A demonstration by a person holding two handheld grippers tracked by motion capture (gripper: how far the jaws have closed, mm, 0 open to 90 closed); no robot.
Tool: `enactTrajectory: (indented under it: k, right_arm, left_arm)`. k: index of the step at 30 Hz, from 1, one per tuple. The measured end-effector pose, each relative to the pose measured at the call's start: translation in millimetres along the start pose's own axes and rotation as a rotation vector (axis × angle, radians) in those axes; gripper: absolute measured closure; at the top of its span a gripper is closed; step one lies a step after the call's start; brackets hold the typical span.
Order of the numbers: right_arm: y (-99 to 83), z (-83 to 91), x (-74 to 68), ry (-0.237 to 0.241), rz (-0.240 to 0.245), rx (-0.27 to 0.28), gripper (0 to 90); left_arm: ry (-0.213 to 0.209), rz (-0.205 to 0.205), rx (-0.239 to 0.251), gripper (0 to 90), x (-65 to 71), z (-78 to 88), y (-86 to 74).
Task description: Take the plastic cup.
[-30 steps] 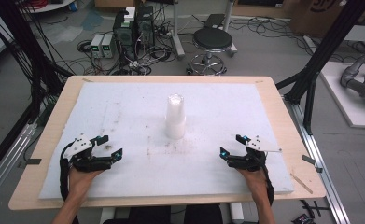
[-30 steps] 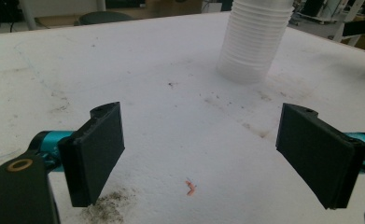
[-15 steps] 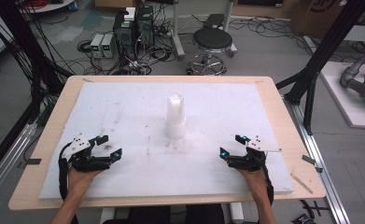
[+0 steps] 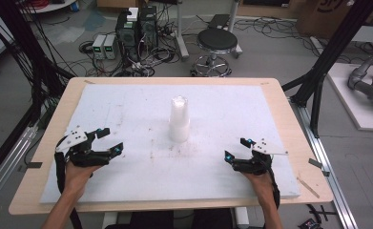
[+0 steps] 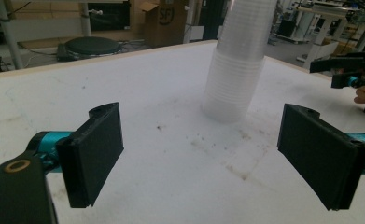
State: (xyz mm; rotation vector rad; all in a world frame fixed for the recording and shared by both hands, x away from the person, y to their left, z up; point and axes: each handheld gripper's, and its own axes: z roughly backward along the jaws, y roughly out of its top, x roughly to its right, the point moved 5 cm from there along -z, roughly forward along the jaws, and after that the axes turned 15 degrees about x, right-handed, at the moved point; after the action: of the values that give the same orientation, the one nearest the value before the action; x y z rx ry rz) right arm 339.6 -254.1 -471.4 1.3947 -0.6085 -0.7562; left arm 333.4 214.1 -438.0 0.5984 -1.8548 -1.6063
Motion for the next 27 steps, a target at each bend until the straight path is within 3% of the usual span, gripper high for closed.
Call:
enactTrajectory:
  k: [16,27]
  right_arm:
    - [-0.1,-0.1,0.4,0.003,-0.003,-0.002,14.5]
    - [0.0,0.2,0.9,0.005,-0.013,0.0,14.5]
  left_arm:
    - [-0.09,-0.071,-0.039,13.0,3.7,-56.5,73.1]
    - [-0.172,-0.076,-0.065,13.0,6.2,-98.3,101.5]
